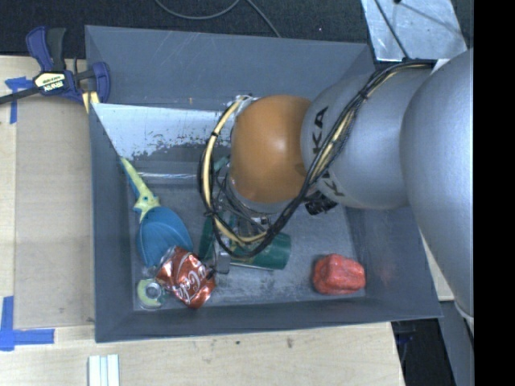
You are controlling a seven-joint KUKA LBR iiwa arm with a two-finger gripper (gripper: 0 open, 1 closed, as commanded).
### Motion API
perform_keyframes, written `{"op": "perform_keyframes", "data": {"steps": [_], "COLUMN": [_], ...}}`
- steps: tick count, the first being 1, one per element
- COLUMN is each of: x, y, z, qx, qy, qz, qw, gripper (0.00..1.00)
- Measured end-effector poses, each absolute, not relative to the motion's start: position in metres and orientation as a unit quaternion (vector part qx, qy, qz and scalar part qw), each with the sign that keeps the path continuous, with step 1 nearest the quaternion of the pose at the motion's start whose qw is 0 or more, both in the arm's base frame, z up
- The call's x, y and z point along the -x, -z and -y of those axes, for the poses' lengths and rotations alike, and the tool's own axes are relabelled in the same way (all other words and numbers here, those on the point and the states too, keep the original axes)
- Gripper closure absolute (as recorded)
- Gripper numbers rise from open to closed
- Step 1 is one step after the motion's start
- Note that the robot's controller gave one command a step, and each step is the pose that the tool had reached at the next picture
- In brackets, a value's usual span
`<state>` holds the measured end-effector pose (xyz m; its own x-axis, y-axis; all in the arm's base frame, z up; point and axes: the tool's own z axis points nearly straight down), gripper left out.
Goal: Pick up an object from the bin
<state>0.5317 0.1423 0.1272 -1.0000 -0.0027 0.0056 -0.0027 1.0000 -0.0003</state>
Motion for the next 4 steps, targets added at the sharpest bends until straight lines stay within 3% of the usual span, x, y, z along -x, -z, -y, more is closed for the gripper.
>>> {"op": "perform_keyframes", "data": {"steps": [1, 2, 3, 4], "x": [-0.534, -0.565, -0.566, -0.562], "y": [-0.132, -0.086, -0.081, -0.098], "z": [-0.142, -0.209, -0.233, -0.201], "qx": [0.0, -0.018, 0.021, 0.048], "qy": [0.001, 0.001, 0.0, 0.001], "qz": [1.0, 1.0, 1.0, 0.999], "qw": [-0.001, -0.002, 0.0, -0.002], "gripper": [0.0, 0.0, 0.0, 0.0]}}
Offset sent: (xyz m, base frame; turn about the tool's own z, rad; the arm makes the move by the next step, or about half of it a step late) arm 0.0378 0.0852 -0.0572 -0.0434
